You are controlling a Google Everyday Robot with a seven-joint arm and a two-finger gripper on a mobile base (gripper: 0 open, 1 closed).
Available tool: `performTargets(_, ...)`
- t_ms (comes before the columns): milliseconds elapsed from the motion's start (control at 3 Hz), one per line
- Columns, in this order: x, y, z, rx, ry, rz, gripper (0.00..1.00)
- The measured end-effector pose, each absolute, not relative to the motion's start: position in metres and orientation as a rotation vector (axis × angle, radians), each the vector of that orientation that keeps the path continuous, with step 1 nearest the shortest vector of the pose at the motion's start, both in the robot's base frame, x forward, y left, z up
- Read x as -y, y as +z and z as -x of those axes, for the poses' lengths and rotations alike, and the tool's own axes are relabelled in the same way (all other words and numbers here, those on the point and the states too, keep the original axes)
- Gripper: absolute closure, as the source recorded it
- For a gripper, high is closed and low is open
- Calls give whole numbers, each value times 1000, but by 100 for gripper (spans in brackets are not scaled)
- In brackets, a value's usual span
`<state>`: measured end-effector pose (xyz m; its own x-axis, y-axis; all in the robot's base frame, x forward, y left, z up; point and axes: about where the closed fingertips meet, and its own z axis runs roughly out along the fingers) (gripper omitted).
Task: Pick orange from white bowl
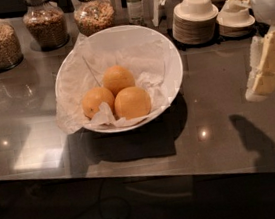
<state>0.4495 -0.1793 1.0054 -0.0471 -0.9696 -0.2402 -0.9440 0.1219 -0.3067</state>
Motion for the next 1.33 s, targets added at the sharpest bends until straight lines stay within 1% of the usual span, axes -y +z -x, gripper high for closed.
performTargets(333, 179, 1005, -450, -2025, -91, 1854, 0)
performTargets(667, 167, 1011, -452, -1971, -86, 1865, 0)
performTargets(1000, 126, 1021, -458, -1814, -45, 1916, 0)
performTargets(1333, 85, 1027, -457, -1703, -43, 1947, 0)
